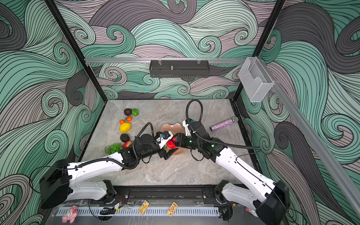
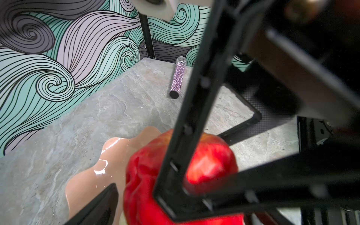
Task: Place and organize the fake fruits in the fruit bowl
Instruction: 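Carry the red apple over the bowl with the left gripper while right takes it, then lower the red apple into the bowl with the right gripper while the left arm withdraws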
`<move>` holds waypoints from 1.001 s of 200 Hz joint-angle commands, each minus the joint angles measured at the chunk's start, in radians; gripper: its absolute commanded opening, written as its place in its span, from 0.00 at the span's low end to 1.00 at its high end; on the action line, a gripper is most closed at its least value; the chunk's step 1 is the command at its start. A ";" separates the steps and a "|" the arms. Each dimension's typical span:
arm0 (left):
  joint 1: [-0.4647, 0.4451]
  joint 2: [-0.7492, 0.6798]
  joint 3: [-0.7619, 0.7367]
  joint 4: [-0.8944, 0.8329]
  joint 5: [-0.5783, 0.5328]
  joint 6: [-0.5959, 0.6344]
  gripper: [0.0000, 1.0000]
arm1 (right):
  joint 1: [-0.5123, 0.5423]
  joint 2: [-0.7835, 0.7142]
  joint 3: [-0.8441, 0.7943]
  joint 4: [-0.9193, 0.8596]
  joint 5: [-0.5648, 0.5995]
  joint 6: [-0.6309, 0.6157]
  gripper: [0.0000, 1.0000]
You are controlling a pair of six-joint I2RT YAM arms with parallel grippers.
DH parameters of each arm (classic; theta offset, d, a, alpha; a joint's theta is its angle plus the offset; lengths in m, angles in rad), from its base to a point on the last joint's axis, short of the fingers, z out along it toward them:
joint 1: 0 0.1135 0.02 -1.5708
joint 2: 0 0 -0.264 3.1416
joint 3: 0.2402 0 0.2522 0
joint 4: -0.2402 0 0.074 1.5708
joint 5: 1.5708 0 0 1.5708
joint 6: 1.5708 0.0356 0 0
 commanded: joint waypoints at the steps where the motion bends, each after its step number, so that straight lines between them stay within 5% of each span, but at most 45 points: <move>1: -0.006 -0.072 -0.026 0.038 -0.101 -0.083 0.99 | 0.004 0.003 0.051 -0.028 0.075 -0.058 0.54; 40: -0.005 -0.272 -0.189 -0.055 -0.241 -0.222 0.99 | 0.000 0.061 0.092 -0.075 0.236 -0.206 0.53; 101: 0.020 -0.522 -0.342 -0.200 -0.620 -0.331 0.99 | 0.000 0.297 0.197 -0.098 0.379 -0.357 0.52; 200: 0.050 -0.598 -0.412 -0.238 -0.616 -0.394 0.99 | -0.003 0.617 0.376 -0.058 0.463 -0.397 0.53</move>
